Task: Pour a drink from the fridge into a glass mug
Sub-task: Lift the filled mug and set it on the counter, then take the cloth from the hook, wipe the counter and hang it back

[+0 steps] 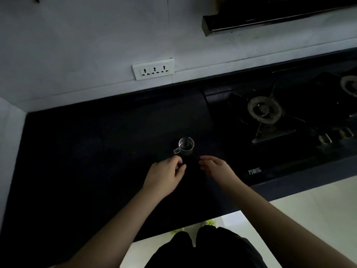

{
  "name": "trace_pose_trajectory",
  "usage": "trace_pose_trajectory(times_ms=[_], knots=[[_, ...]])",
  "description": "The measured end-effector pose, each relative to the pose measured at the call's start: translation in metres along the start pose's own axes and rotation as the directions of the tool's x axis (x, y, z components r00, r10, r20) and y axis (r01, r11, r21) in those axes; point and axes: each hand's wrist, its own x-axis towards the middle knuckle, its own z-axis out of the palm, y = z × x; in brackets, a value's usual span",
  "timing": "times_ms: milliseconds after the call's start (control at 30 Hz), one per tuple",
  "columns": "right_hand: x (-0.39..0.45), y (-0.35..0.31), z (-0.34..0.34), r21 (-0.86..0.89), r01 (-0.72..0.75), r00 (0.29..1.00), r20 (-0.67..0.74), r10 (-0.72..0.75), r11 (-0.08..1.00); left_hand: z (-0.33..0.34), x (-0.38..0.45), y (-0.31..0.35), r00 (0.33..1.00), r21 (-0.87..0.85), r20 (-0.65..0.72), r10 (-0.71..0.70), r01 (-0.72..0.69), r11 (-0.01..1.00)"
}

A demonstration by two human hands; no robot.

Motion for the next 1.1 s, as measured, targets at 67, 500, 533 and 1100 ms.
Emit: trace_pose_trajectory(times_ms=[67,500,533,1100], knots=[[-0.016,0.003,-0.009,-0.095,0.044,0.999,-0.01,-0.046,0.994,-0.001,-0.009,0.011,0.999,0.119,0.019,0.043,-0.045,0.992],[-0.143,0.025,-0.079,-0.929,-0.14,0.925,-0.247,-0.289,0.344,0.003,-0.02,0.092,0.923,0.378,0.221,0.317,-0.38,0.844],[-0.15,0.03,-0.086,-0.925,-0.161,0.924,-0.264,-0.278,0.343,0.007,-0.02,0.103,0.911,0.373,0.234,0.34,-0.407,0.834],[-0.266,0.138,-0.227,-0.651,-0.388,0.767,-0.621,-0.163,0.652,0.108,-0.057,0.328,0.678,0.357,0.468,0.566,-0.731,0.581]])
